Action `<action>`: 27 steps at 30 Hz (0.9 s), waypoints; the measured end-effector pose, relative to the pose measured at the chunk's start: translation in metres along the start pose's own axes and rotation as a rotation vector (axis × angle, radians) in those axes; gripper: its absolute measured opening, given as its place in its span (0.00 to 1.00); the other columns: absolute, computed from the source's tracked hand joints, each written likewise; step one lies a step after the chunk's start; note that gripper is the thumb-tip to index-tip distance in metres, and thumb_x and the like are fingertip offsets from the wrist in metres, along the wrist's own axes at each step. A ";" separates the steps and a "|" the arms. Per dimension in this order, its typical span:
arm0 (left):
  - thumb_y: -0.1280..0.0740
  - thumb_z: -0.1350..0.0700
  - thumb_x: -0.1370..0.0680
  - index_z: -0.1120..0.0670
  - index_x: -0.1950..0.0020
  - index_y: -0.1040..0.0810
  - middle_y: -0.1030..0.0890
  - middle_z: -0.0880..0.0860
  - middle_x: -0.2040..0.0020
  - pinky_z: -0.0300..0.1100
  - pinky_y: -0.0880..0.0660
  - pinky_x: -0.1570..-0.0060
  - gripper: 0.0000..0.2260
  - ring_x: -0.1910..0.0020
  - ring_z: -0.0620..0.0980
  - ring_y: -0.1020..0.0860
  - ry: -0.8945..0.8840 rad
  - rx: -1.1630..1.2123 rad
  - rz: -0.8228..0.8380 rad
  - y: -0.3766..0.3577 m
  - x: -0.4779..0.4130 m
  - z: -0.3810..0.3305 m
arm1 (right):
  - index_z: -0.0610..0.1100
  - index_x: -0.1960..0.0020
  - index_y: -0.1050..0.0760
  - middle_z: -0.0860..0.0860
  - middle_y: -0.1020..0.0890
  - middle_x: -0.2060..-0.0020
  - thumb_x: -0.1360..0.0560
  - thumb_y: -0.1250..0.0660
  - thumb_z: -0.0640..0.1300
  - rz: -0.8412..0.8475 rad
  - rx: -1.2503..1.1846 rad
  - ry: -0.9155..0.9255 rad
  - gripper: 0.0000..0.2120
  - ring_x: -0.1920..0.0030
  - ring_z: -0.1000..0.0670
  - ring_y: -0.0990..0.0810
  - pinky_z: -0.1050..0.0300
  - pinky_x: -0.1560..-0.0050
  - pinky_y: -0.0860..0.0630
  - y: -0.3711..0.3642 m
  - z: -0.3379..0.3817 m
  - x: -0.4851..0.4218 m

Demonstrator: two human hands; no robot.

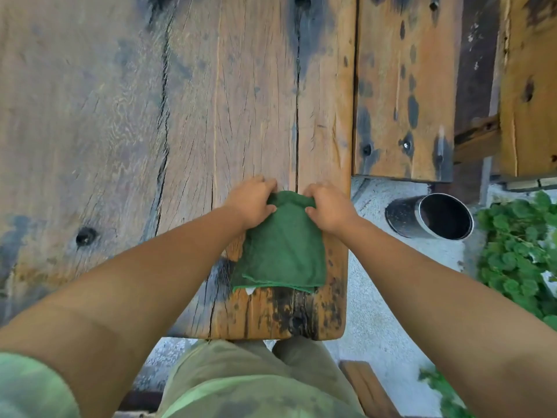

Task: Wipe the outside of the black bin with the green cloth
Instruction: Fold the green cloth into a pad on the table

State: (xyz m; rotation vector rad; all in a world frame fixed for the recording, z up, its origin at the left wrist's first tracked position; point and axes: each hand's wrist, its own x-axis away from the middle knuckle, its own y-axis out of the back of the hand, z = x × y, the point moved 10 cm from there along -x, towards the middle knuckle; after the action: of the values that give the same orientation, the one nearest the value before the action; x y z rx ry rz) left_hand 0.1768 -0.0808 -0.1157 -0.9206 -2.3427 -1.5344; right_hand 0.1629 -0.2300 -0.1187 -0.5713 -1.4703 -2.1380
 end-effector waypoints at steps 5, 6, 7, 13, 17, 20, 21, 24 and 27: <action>0.30 0.59 0.25 0.54 0.53 0.30 0.24 0.55 0.48 0.50 0.25 0.49 0.08 0.49 0.57 0.24 -0.007 0.153 -0.009 0.014 -0.006 0.006 | 0.42 0.46 0.25 0.43 0.20 0.47 0.24 0.34 0.40 -0.039 -0.029 0.000 0.08 0.46 0.39 0.22 0.45 0.49 0.23 0.014 -0.002 -0.006; 0.31 0.60 0.24 0.54 0.51 0.30 0.22 0.55 0.48 0.51 0.24 0.49 0.08 0.49 0.57 0.23 0.019 0.197 0.006 0.017 -0.008 0.009 | 0.43 0.46 0.25 0.43 0.19 0.47 0.24 0.34 0.41 -0.045 -0.024 0.003 0.08 0.47 0.39 0.21 0.46 0.50 0.22 0.018 -0.002 -0.008; 0.32 0.61 0.24 0.54 0.46 0.30 0.22 0.54 0.47 0.52 0.23 0.49 0.10 0.49 0.57 0.22 0.040 0.243 0.034 0.018 -0.011 0.012 | 0.44 0.46 0.26 0.43 0.18 0.48 0.24 0.33 0.41 -0.044 -0.017 0.012 0.08 0.48 0.39 0.21 0.46 0.50 0.22 0.022 0.000 -0.011; 0.36 0.67 0.25 0.55 0.36 0.24 0.20 0.54 0.42 0.51 0.22 0.44 0.18 0.45 0.54 0.22 -0.021 0.245 0.254 0.022 -0.024 0.002 | 0.45 0.50 0.28 0.43 0.18 0.53 0.25 0.31 0.42 -0.058 -0.001 0.097 0.06 0.51 0.39 0.21 0.44 0.51 0.22 0.036 0.013 -0.021; 0.32 0.65 0.25 0.59 0.48 0.21 0.19 0.58 0.48 0.50 0.21 0.50 0.07 0.50 0.56 0.21 -0.022 0.229 0.143 0.038 -0.034 -0.001 | 0.44 0.51 0.28 0.44 0.19 0.54 0.24 0.31 0.43 -0.089 -0.024 0.087 0.07 0.52 0.40 0.21 0.43 0.52 0.22 0.044 0.007 -0.023; 0.32 0.65 0.25 0.55 0.52 0.23 0.19 0.56 0.50 0.45 0.22 0.56 0.06 0.51 0.55 0.21 0.028 0.313 0.108 0.041 -0.039 0.002 | 0.45 0.50 0.28 0.45 0.19 0.53 0.23 0.31 0.44 -0.098 -0.031 0.062 0.07 0.52 0.41 0.21 0.44 0.52 0.22 0.050 0.001 -0.026; 0.32 0.65 0.25 0.54 0.53 0.24 0.20 0.55 0.50 0.42 0.23 0.59 0.06 0.51 0.54 0.21 0.044 0.322 0.086 0.043 -0.041 0.004 | 0.45 0.50 0.28 0.45 0.18 0.53 0.23 0.31 0.44 -0.105 -0.029 0.057 0.07 0.52 0.41 0.21 0.44 0.53 0.22 0.052 0.001 -0.026; 0.31 0.62 0.24 0.54 0.50 0.24 0.20 0.54 0.50 0.45 0.22 0.56 0.06 0.51 0.54 0.21 0.078 0.277 0.014 0.051 -0.044 0.010 | 0.44 0.49 0.27 0.45 0.18 0.53 0.23 0.31 0.44 -0.148 -0.035 0.047 0.07 0.52 0.41 0.21 0.44 0.52 0.22 0.061 -0.001 -0.028; 0.32 0.59 0.22 0.55 0.41 0.22 0.19 0.55 0.45 0.51 0.22 0.47 0.10 0.48 0.56 0.21 0.080 0.134 -0.071 0.062 -0.041 0.011 | 0.43 0.50 0.27 0.45 0.19 0.52 0.24 0.30 0.40 -0.219 -0.070 0.067 0.06 0.52 0.42 0.22 0.46 0.51 0.23 0.069 0.002 -0.024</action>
State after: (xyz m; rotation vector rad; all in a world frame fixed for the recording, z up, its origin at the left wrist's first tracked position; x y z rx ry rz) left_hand 0.2481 -0.0710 -0.0929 -0.7395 -2.4106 -1.3911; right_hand 0.2235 -0.2459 -0.0806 -0.3727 -1.4851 -2.3595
